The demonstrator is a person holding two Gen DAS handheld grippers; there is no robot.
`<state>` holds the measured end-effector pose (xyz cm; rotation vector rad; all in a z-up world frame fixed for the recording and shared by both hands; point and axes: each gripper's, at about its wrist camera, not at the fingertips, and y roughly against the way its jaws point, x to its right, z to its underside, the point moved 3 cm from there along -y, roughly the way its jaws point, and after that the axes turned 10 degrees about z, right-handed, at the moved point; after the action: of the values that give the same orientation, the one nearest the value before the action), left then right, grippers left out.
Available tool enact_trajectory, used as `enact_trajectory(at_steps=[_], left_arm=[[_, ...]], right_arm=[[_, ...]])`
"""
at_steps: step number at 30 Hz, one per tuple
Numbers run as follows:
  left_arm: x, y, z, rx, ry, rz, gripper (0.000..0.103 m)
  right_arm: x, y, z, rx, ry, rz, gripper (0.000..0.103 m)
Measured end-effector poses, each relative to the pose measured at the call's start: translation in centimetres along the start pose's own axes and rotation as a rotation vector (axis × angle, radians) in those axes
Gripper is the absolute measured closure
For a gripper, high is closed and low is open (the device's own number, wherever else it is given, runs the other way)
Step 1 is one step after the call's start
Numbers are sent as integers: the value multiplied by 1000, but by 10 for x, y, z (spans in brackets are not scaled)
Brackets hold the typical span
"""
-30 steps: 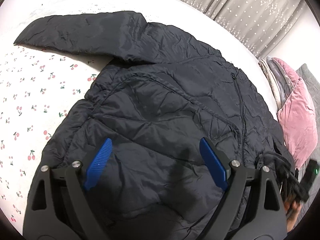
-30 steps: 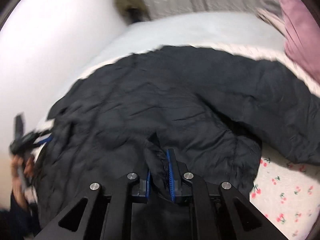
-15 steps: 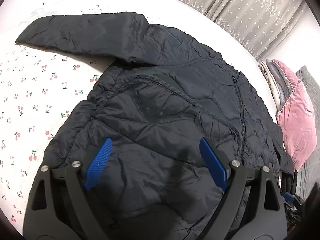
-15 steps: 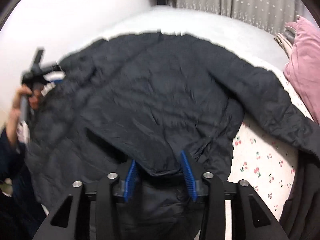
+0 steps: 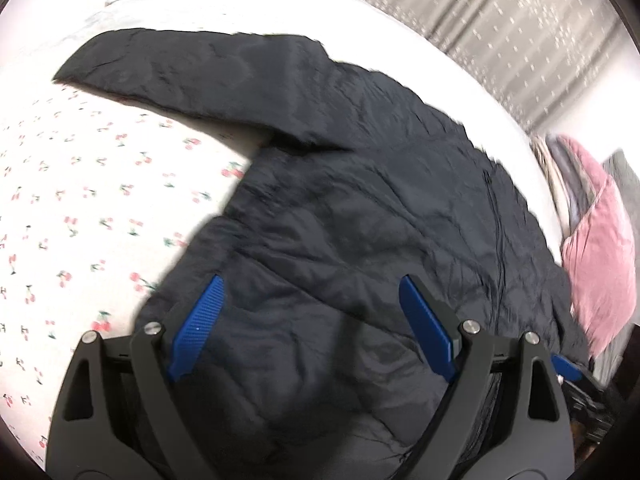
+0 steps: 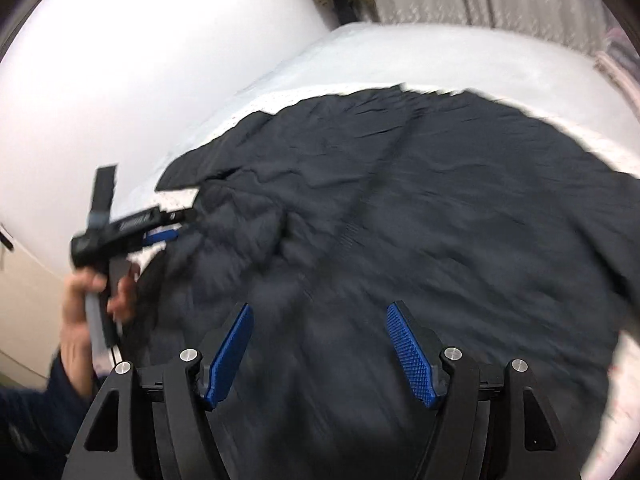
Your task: Fold large clothes
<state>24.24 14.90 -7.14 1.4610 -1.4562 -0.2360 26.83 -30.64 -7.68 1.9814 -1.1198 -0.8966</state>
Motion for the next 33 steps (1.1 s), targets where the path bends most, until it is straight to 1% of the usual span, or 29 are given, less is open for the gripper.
enact_trajectory(at_steps=[4, 7, 8, 9, 10, 11, 12, 13, 14, 17, 18, 19, 21, 22, 23, 24, 26, 27, 30, 32, 33], left_arm=[[-33, 16, -19, 60, 91, -4, 14], [-55, 23, -26, 78, 160, 11, 14], [-58, 24, -26, 80, 167, 16, 14], [-61, 26, -27, 82, 173, 20, 14], [-63, 27, -29, 84, 176, 21, 14], [-64, 28, -29, 87, 180, 22, 14], [-65, 29, -29, 90, 183, 26, 14], [-65, 30, -30, 95, 188, 35, 14], [-65, 31, -30, 97, 190, 42, 14], [-62, 31, -28, 92, 191, 59, 14], [-63, 30, -27, 83, 193, 68, 14], [-62, 29, -27, 75, 198, 78, 14], [-59, 25, -26, 62, 195, 97, 14], [-53, 22, -24, 50, 179, 106, 14], [-45, 17, -21, 33, 151, 113, 14], [-33, 9, -16, -5, 97, 123, 14], [-13, -7, -5, -77, 8, 111, 14], [-7, -13, 0, -98, -25, 87, 14], [13, -33, 16, -165, -189, -67, 14], [19, -37, 21, -180, -255, -115, 14], [22, -36, 22, -176, -271, -132, 14]], right_arm=[[-29, -65, -40, -34, -5, -43, 32], [-44, -109, -56, -79, -21, -61, 32], [-48, -117, -58, -86, -26, -72, 33], [-53, -122, -58, -86, -24, -100, 39], [-61, -120, -58, -76, -9, -135, 44], [-72, -114, -55, -56, 25, -195, 50], [-82, -106, -51, -38, 61, -237, 51], [-97, -92, -43, -11, 124, -280, 51], [-107, -82, -38, 1, 169, -308, 51], [-141, -49, -11, 8, 309, -418, 51], [-151, -44, -1, -3, 355, -424, 51], [-157, -43, 6, -18, 387, -410, 51], [-163, -57, 22, -77, 439, -306, 50], [-160, -71, 29, -122, 437, -254, 50], [-155, -82, 33, -159, 419, -220, 50], [-147, -93, 36, -200, 383, -194, 50], [-137, -100, 39, -220, 315, -200, 50], [-133, -96, 40, -211, 288, -205, 50], [-121, -72, 39, -175, 215, -204, 49], [-99, -45, 37, -127, 135, -200, 49], [-84, -31, 37, -106, 81, -191, 48]])
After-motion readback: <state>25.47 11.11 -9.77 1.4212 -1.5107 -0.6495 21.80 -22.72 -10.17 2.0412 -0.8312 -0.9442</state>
